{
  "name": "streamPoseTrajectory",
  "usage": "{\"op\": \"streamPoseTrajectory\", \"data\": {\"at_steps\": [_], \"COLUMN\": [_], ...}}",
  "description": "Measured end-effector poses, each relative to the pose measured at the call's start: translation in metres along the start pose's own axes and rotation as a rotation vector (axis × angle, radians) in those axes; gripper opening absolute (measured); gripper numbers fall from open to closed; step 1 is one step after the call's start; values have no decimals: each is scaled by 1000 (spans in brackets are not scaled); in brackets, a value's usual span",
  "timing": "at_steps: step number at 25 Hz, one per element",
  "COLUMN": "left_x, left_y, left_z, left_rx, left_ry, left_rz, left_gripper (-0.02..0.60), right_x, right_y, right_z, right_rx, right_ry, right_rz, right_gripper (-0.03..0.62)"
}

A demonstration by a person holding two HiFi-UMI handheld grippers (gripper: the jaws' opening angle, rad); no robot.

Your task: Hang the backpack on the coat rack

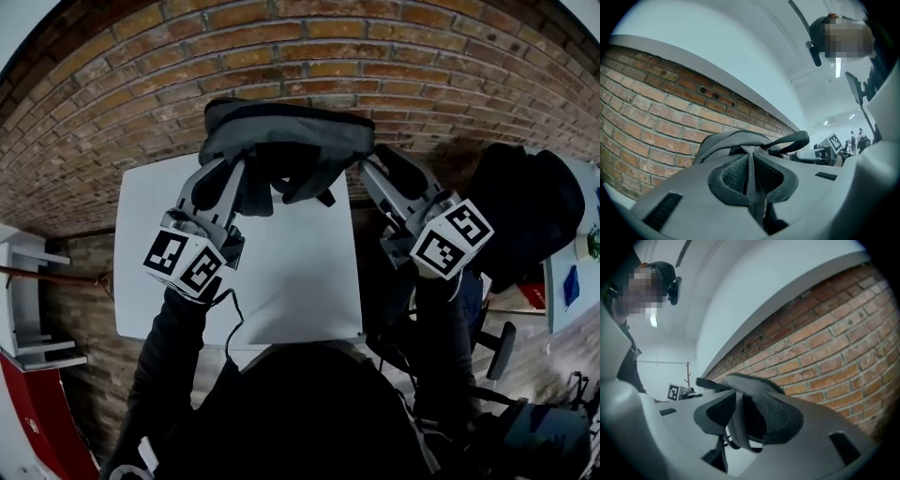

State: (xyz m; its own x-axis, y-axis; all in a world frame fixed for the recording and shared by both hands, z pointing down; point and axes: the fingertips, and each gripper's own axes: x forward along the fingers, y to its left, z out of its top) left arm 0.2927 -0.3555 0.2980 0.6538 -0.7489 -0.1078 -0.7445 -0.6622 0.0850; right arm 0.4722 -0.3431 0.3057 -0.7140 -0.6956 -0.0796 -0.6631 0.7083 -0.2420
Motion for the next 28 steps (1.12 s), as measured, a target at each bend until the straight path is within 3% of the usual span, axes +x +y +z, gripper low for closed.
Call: {"op": "streamPoseTrajectory", "data": {"at_steps": [4, 9, 16, 21, 24, 28], "left_x": [6, 7, 7, 8, 8, 7], "left_y": [-1, -5, 1, 1, 2, 1], "left_z": [1, 0, 1, 1, 1, 2], "left_rx": [-6, -3, -17, -1, 0, 3], "left_ry": [1, 11, -1, -5, -6, -19], "left_rz": [6, 6, 24, 19, 21, 24], "left_gripper": [40, 40, 40, 40, 40, 40], "right_x": [0, 17, 31, 42, 42, 40], "right_y": [7, -5, -10, 18, 12, 14], "right_z": [-50, -54, -47, -39, -30, -13], "right_rx": [110, 218, 176, 157, 158, 133], "right_ry": [53, 5, 29, 16, -20, -63], "right_rz": [96, 156, 191, 292, 292, 323], "right_gripper": [161, 199, 206, 198, 99, 76]}}
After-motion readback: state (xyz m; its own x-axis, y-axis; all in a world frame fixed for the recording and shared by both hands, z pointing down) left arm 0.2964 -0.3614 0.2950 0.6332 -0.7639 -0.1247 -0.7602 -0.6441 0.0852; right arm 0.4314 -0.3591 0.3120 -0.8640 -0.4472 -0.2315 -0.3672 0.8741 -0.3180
